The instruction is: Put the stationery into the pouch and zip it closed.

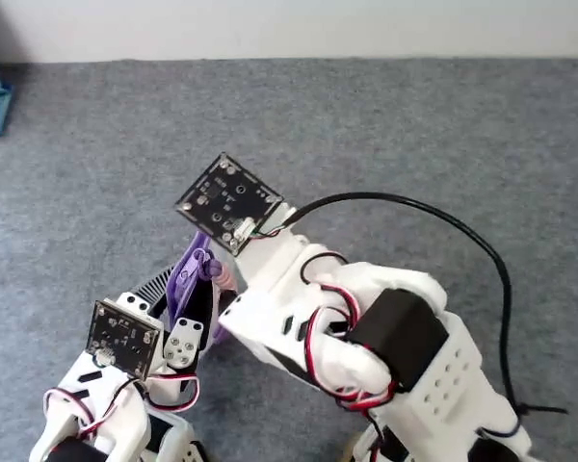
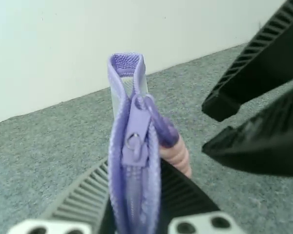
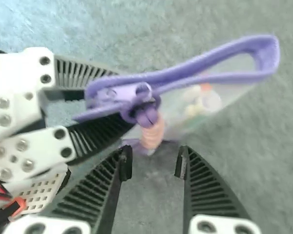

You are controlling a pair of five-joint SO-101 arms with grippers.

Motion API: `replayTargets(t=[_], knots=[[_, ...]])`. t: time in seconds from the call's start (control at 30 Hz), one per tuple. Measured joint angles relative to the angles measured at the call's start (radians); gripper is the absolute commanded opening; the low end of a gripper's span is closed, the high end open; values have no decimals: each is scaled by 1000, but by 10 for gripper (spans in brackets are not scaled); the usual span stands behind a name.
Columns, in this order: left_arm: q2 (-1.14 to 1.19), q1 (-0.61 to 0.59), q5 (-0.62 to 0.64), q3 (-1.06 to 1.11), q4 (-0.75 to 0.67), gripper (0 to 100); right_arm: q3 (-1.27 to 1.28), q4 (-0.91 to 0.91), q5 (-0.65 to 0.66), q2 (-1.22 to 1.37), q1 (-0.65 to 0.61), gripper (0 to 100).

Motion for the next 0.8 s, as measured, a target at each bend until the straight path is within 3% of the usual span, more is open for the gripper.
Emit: replayTargets(t=[0.27,0.4,0.57,0.8], knots=[[0,-5,-2,2,0,14,40,-114,0,91,-5,148],[0,-6,-2,2,0,14,87,-170,60,89,17,143],[0,-6,-2,2,0,14,110,-222,132,110,64,2],[-2,-6,-2,2,0,13,110,-244,212,110,92,9]])
